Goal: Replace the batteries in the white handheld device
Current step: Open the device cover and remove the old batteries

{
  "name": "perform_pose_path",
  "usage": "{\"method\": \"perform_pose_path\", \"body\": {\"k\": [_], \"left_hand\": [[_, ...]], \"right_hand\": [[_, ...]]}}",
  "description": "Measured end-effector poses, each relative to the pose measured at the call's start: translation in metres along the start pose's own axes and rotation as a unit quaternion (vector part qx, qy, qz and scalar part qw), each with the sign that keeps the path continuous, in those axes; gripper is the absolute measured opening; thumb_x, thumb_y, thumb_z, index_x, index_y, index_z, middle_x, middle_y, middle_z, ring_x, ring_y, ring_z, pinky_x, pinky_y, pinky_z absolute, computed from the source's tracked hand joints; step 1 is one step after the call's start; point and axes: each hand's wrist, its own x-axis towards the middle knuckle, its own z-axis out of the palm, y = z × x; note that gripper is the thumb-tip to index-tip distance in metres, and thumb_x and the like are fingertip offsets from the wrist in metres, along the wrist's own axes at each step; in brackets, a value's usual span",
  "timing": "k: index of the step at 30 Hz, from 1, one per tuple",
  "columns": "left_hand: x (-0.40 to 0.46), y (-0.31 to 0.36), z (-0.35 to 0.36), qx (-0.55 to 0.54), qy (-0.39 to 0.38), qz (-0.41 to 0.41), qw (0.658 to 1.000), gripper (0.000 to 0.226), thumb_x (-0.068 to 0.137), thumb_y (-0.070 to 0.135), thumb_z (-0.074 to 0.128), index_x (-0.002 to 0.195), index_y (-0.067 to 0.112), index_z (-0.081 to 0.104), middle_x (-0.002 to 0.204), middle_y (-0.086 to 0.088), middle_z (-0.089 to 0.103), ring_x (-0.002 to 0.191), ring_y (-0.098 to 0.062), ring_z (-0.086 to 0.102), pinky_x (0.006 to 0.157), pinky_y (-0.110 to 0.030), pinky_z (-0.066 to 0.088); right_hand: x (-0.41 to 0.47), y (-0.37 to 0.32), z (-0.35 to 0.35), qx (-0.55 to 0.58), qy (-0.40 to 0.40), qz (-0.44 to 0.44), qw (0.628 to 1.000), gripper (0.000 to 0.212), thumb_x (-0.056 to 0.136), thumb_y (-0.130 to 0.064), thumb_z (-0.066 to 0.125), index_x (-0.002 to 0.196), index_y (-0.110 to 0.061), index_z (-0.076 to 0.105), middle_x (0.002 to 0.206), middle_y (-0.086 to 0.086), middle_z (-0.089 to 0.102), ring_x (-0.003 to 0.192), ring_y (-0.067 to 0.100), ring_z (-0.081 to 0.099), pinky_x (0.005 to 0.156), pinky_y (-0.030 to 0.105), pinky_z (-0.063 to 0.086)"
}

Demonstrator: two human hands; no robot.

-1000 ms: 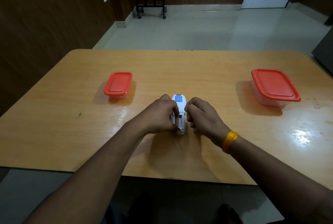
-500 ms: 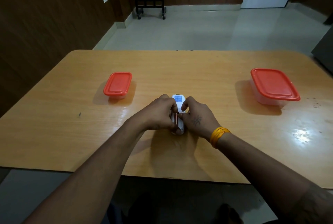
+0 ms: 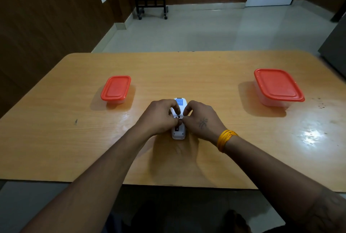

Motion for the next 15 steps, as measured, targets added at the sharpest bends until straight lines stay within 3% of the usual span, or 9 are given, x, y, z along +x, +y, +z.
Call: {"method": "perform_pose_path", "body": {"k": [10,15], "left_hand": [[-0.005,0.005,0.013,0.017,0.066,-0.017,0.998,0.018,0.075,0.018,0.079,0.088,0.020,0.067,0.085,0.001,0.069,0.086,-0.025,0.065,0.061,-0.028,0.040],[-0.004,0.004,0.009,0.014,0.096,-0.053,0.994,0.015,0.076,0.020,0.080,0.083,0.027,0.069,0.083,0.007,0.065,0.087,-0.020,0.064,0.059,-0.025,0.038]], "right_hand": [[-0.005,0.002,-0.001,-0.028,0.049,0.007,0.998,0.014,0.084,-0.014,0.067,0.096,-0.016,0.075,0.093,0.004,0.076,0.093,0.026,0.067,0.071,0.031,0.047],[-0.007,0.003,-0.003,0.008,0.054,0.010,0.998,0.006,0.088,-0.017,0.072,0.093,-0.018,0.074,0.090,0.001,0.075,0.086,0.026,0.071,0.079,0.045,0.061]]}}
